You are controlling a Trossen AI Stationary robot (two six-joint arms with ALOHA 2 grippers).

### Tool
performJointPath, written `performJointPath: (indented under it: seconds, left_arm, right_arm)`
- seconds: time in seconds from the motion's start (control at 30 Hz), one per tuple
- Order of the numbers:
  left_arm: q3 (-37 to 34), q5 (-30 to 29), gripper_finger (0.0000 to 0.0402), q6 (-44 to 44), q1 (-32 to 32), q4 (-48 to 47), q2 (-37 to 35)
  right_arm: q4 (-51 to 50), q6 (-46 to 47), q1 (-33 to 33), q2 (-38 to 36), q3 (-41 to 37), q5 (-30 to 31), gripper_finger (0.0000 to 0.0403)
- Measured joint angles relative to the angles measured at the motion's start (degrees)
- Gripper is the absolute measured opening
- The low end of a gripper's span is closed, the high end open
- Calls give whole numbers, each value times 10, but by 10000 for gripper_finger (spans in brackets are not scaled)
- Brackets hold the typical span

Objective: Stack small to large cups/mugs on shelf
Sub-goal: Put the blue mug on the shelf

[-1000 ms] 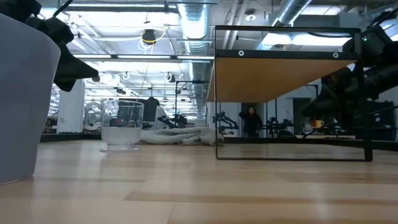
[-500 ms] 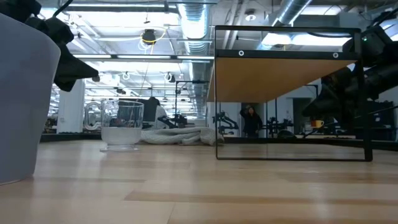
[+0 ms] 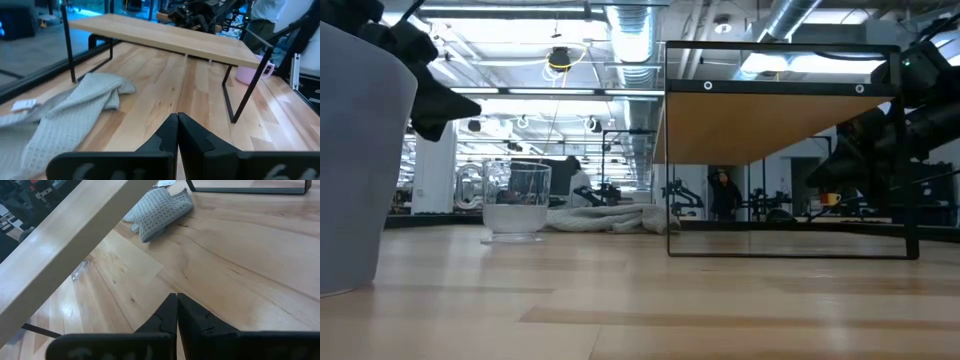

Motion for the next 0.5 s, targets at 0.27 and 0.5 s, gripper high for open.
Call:
performJointPath:
  seconds: [0.27, 0.5]
  left_arm:
    - [0, -78, 34, 15, 0, 11, 0]
    - [2, -152, 76, 22, 1, 55, 0]
  right_arm:
    - [0, 0, 0, 0, 0, 0, 33]
    - [0, 0, 0, 0, 0, 0, 33]
